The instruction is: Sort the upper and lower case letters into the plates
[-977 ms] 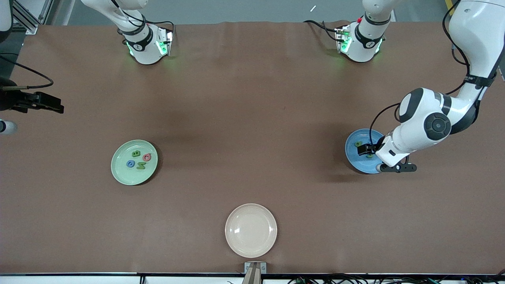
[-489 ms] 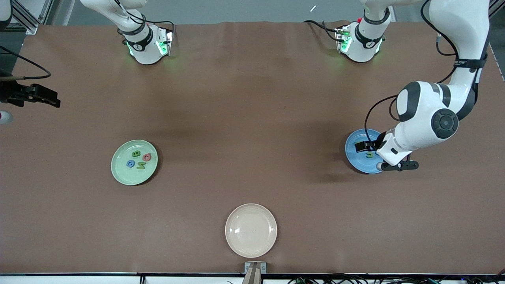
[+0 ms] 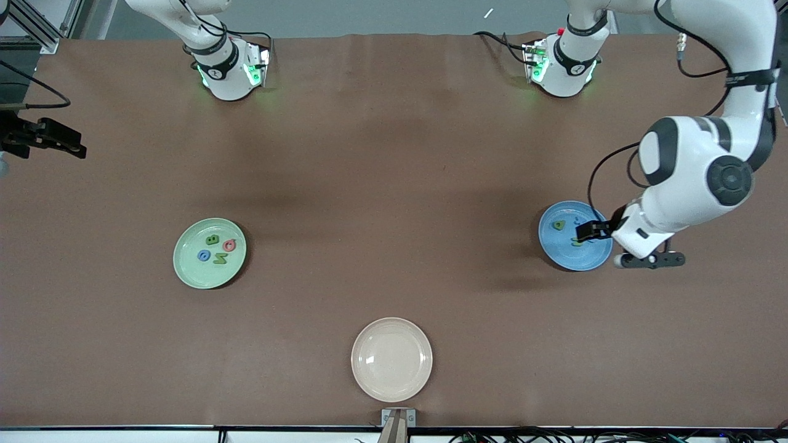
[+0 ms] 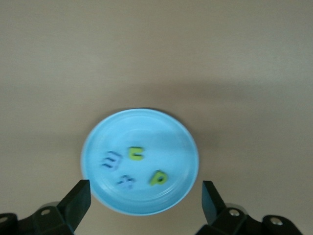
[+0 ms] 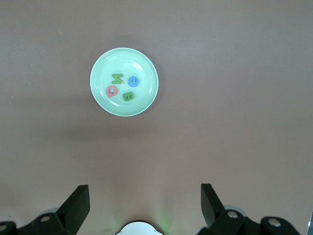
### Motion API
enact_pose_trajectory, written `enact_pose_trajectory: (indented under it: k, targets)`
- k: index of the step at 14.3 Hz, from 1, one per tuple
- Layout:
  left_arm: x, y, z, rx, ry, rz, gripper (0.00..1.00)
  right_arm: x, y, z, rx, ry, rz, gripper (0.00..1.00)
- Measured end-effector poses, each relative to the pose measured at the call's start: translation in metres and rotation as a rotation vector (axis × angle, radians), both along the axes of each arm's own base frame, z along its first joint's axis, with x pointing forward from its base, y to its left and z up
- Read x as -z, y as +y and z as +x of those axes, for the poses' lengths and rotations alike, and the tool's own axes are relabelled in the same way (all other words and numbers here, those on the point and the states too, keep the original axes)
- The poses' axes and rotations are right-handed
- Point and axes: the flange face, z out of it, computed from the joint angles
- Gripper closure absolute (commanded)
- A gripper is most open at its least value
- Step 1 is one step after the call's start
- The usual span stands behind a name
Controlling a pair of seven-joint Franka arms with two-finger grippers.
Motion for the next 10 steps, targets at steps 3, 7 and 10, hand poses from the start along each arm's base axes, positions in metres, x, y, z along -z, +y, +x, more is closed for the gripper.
enact_pose_trajectory:
  k: [3,7,10]
  targets:
    - [-0.050,0.043,-0.008,-0.037,-0.042,-0.021,0.00,-0.006,0.001,-0.011,-0.001,-0.015,0.001,0.00]
    - [-0.133,0.062,-0.034,-0.059,-0.110,-0.052,0.00,-0.018,0.003,-0.027,-0.007,-0.034,0.003,0.00]
    - [-0.199,0.093,-0.053,-0.094,-0.117,-0.066,0.00,-0.024,0.004,-0.034,-0.007,-0.046,0.005,0.00]
